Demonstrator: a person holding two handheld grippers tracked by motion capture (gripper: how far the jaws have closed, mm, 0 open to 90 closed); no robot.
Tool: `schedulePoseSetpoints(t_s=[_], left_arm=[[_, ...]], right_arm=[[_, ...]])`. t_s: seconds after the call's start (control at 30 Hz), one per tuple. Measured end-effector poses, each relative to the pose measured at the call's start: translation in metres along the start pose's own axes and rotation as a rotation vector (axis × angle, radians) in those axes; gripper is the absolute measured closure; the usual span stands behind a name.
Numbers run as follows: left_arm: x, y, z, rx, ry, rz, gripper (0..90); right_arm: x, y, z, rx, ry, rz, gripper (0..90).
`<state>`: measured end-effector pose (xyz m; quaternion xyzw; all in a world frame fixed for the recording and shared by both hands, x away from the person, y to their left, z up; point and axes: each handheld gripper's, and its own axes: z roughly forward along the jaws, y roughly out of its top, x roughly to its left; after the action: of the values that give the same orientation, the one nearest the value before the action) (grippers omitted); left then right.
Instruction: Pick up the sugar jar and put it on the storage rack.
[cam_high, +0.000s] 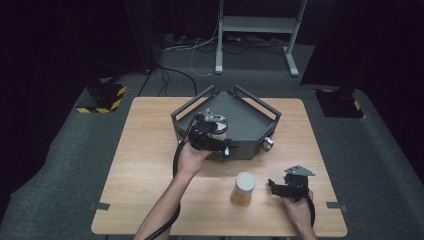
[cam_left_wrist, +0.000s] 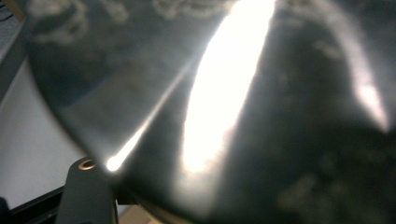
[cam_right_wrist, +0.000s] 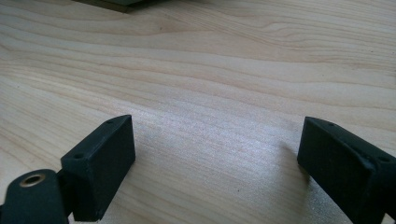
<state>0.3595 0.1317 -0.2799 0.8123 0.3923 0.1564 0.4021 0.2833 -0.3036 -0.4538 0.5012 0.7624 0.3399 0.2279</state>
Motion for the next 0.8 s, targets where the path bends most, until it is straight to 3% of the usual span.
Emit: schedulePoseSetpoints(t_s=[0.27, 0.33, 0.37, 0.57, 0.73, 0.8], left_arm=[[0.006, 0.012, 0.007, 0.007, 0.018, -0.01, 31.7], [0.008, 0.017, 0.009, 0.025, 0.026, 0.004, 31.7], [0.01, 0.022, 0.01, 0.048, 0.033, 0.03, 31.7], [0.014, 0.027, 0.024, 0.057, 0.075, 0.006, 31.6], [0.02, 0.028, 0.03, 0.046, 0.083, -0.033, 31.7], [0.021, 0.029, 0.032, 0.051, 0.089, -0.03, 31.7]], right_arm=[[0.0, 0.0, 0.0, 0.0, 0.0, 0.0, 10.9], [0.0, 0.0, 0.0, 0.0, 0.0, -0.001, 10.9], [0.0, 0.0, 0.0, 0.0, 0.0, 0.0, 10.9], [0.0, 0.0, 0.0, 0.0, -0.001, 0.0, 11.1], [0.0, 0.0, 0.0, -0.001, -0.001, 0.0, 11.3], [0.0, 0.0, 0.0, -0.001, -0.001, 0.0, 11.3]])
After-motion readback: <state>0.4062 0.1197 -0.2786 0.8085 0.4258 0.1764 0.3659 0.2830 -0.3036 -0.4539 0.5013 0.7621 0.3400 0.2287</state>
